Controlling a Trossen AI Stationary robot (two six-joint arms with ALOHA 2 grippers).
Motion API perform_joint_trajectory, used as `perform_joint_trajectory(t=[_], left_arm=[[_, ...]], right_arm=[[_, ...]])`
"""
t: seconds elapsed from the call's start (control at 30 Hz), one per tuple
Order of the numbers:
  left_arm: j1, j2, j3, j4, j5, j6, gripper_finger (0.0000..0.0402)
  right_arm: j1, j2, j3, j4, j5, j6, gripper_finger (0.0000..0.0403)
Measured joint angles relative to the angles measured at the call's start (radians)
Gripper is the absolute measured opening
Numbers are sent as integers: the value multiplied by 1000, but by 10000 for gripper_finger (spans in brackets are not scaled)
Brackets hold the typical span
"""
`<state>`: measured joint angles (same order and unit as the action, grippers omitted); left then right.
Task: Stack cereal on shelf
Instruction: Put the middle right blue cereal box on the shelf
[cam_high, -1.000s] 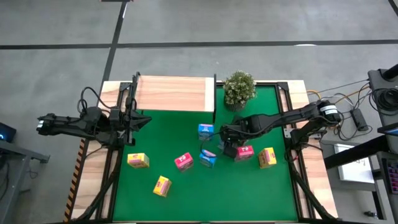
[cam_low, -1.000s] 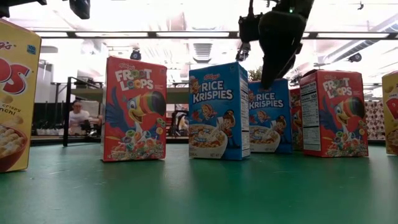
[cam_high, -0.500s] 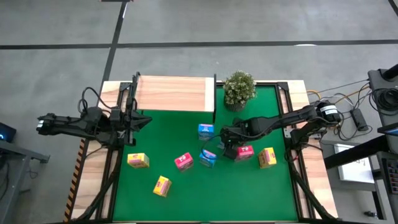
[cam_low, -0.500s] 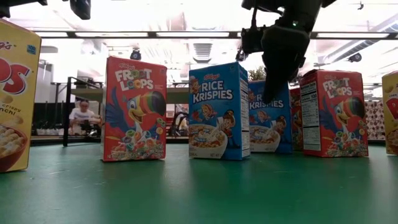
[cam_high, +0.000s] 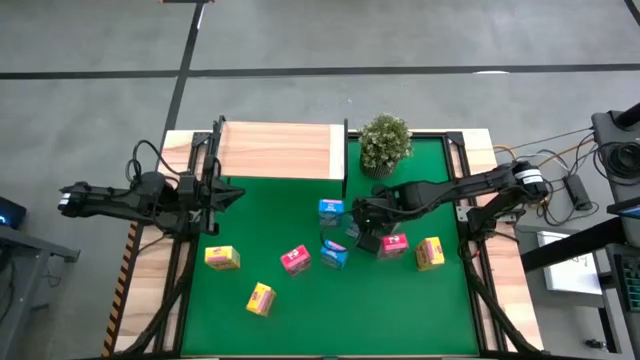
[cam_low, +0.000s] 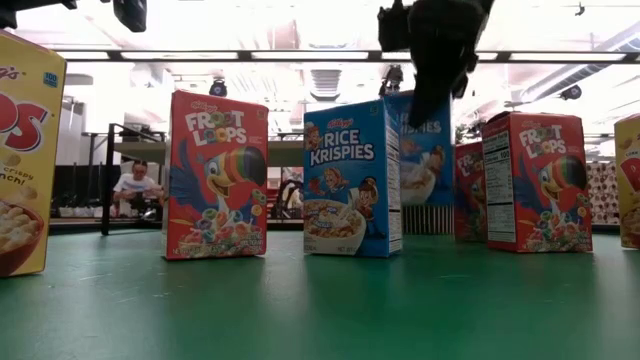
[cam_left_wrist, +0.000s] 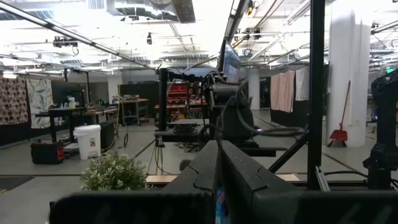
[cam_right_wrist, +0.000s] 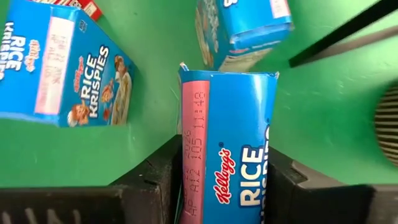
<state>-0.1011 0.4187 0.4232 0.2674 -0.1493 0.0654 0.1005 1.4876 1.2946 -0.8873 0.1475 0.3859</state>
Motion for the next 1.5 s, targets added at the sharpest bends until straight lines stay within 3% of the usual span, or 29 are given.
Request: perform_joint_trajectory(t=[0.37,0.7,0.9,1.3,1.5], left_arm=[[0,2,0,1,0,-2,0],[0,5,0,1,0,-2,0],[0,8,0,1,0,-2,0],[0,8,0,1,0,-2,0],[0,6,0,0,2,-3,0]], right_arm=[[0,-1,328,-228,0,-9,142],[-95,41,507,-205,12,-216,140],[-198,148,640,-186,10,-386,142],[-350,485,1063,-171,-29,-680,144],[-405,513,1042,-106,-108,-722,158]])
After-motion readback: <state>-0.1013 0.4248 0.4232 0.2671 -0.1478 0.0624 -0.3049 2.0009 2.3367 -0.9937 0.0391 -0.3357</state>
